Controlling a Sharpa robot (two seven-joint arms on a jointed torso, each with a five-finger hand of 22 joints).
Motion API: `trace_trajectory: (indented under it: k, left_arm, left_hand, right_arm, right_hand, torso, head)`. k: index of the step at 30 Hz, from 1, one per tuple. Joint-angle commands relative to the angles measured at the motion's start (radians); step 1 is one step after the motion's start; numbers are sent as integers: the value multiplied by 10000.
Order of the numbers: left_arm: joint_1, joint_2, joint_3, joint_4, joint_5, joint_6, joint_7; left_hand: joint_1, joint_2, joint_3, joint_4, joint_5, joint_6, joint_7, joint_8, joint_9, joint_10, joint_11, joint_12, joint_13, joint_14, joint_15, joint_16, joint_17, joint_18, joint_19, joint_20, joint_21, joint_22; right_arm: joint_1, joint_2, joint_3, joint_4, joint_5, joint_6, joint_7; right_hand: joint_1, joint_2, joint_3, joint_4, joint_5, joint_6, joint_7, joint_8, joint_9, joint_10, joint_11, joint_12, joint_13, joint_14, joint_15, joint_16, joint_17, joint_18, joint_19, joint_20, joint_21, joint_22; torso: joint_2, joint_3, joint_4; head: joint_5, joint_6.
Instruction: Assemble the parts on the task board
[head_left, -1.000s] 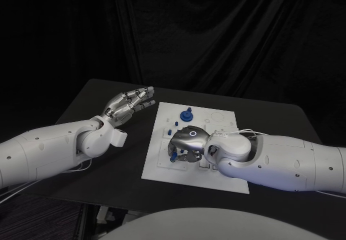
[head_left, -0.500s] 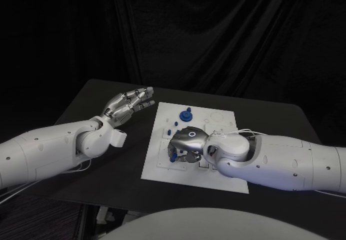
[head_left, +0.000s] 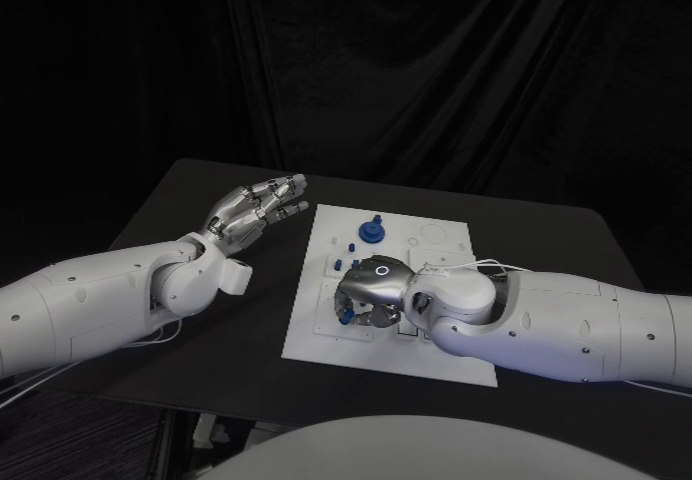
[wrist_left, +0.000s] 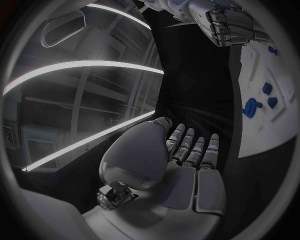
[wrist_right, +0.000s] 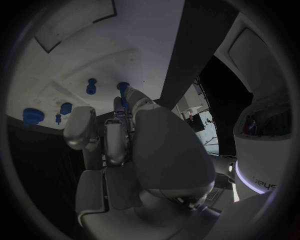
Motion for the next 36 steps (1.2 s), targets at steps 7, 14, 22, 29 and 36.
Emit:
trace_trajectory:
  k: [7,14,22,29,36]
  left_arm:
    - [-29,31,10,-7,15,159,128]
    - [-37,7,10,-18,15,158,111]
    - [-47,-46,10,-6,16,149,109]
    - [-54,-134,10,37,16,123,112]
    - [-56,-206,10,87,17,67,106]
  left_hand:
    - [87,13,80,3,14,-48,597,32,-5,-4,-9,-42,0,-37,64,-14,-17,-25,-59,-1,-32,-16]
    - [87,13,80,3,14,-48,597,32,-5,-4,-9,-42,0,-37,64,-14,-17,-25,-59,-1,-32,-16]
    - [94,15,85,9,5,-46,595,31,-5,-9,-14,-38,-1,-44,61,-23,-18,-26,-64,-2,-37,-19]
    - [94,15,85,9,5,-46,595,31,-5,-9,-14,-38,-1,-44,61,-23,-18,-26,-64,-2,-37,-19]
    - [100,18,89,13,-9,-39,595,32,-5,-6,-14,-24,1,-43,57,-13,-16,-26,-62,-2,-34,-18]
  right_arm:
    - [-97,88,-2,-128,53,165,-58]
    - [-124,13,-3,-175,232,-123,32]
    - [-102,-399,24,74,595,-891,236]
    - [387,-1374,86,792,1268,-1916,424]
    - [1253,-2689,86,1613,2739,-1929,150]
  right_hand:
    - [-504,-328,-21,355,-441,-2040,12,-1281,-448,-1326,365,-977,-217,-241,411,-400,-433,0,-388,261,-883,1167]
    - [-415,-563,-871,666,-798,-5187,-650,-1692,-1397,-3640,652,-1168,-169,-787,425,-776,-985,260,-997,423,-2151,879]
    - [36,-813,-1238,1320,-772,-5969,-826,-1704,-1718,-4307,701,-660,-28,-906,463,-813,-1084,296,-1092,457,-2445,838]
    - [60,-853,-1304,1345,-702,-5831,-842,-1649,-1739,-4593,697,-483,1,-957,456,-834,-1127,297,-1110,457,-2481,844]
    - [432,-189,-844,1070,212,-3128,67,-783,-1332,-3659,596,875,392,-730,597,-586,-865,223,-836,537,-2100,958]
  torso:
    - [-3,-7,0]
    - [-6,-9,4]
    - [-4,-6,5]
    - [-5,-8,4]
    - [-8,-5,-9]
  head:
    - [-11,2]
    - [-42,2]
    - [-43,2]
    - [-36,2]
    - [0,2]
